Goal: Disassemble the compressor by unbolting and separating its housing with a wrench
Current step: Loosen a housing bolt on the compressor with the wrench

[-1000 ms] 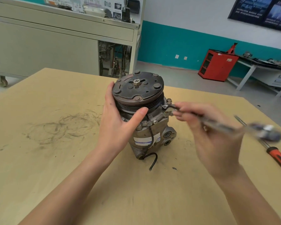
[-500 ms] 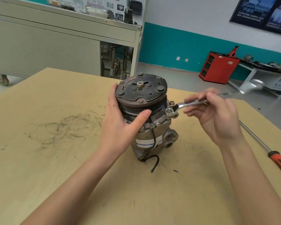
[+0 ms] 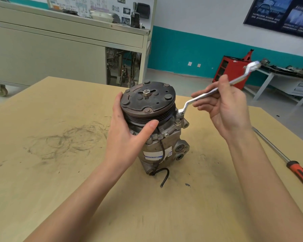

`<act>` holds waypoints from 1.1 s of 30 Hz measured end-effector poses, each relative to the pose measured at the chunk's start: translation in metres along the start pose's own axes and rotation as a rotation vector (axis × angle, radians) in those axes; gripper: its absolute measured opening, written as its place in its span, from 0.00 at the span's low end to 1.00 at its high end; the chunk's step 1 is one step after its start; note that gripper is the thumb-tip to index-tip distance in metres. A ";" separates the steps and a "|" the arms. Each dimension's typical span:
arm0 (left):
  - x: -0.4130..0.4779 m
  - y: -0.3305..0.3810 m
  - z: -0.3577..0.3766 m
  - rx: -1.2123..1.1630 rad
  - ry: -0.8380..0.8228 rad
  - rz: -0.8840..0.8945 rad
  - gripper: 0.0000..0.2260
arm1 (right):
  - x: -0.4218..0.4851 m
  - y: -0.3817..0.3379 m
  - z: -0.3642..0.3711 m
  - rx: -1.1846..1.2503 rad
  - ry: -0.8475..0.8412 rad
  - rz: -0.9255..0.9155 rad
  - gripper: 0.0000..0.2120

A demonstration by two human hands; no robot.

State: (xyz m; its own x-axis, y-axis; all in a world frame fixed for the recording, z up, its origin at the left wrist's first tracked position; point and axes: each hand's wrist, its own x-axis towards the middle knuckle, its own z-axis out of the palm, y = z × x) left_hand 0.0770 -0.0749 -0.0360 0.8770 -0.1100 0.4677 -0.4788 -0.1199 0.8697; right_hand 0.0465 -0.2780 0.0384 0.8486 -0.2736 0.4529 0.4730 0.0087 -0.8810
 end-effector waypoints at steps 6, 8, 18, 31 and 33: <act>0.001 -0.001 0.000 0.012 0.008 0.000 0.47 | -0.066 -0.006 0.023 -0.439 0.002 -0.502 0.13; 0.000 -0.001 0.001 0.024 0.014 0.007 0.47 | -0.080 -0.003 0.027 -0.650 -0.062 -0.658 0.14; 0.001 -0.002 0.001 0.015 0.018 0.010 0.46 | -0.085 0.021 0.017 -0.256 0.029 -0.477 0.10; 0.001 -0.001 -0.001 0.006 -0.002 0.004 0.47 | 0.039 0.026 0.017 0.210 -0.233 0.469 0.10; 0.001 -0.001 -0.001 0.006 -0.002 0.004 0.47 | 0.034 0.021 0.017 0.192 -0.162 0.395 0.12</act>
State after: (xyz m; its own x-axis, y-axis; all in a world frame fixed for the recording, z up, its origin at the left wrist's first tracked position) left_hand 0.0787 -0.0738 -0.0361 0.8749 -0.1125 0.4710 -0.4827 -0.1252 0.8668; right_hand 0.0889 -0.2711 0.0373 0.9914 -0.0599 0.1165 0.1283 0.2642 -0.9559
